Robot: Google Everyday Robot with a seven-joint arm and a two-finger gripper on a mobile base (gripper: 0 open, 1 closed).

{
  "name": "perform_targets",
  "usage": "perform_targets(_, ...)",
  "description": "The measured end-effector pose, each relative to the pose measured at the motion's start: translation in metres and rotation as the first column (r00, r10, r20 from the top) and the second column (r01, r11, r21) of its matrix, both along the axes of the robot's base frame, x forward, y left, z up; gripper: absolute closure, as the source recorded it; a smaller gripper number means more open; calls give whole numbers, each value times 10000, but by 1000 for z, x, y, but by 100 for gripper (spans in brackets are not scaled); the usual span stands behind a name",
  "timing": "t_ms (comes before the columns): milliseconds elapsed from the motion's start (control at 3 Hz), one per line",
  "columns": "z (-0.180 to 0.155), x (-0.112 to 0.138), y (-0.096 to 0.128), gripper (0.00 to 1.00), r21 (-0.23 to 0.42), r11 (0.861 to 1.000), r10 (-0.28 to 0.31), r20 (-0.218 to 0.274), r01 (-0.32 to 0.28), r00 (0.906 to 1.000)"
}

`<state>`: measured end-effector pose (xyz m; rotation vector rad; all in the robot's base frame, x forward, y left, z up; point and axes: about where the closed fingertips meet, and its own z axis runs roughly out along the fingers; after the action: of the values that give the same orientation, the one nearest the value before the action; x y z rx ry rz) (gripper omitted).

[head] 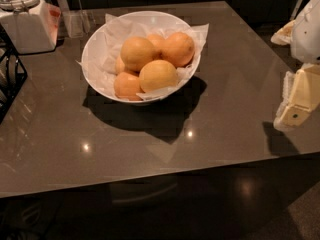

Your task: Pick orange from white bowl

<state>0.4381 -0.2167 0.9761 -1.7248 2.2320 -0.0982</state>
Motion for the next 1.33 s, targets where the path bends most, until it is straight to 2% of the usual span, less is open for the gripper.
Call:
perform_targets(333,0,0,0,0,0,10000,2,0,-2,10000)
perform_targets(667,5,11,6,0,61,9995,294,78,-295,9995)
perform_targets(1000,7,39,22,0,378,9918,1224,-96,-1220,9924)
perform_targets(1333,11,82,42,0,897,9745,2064,26,-2058,9785)
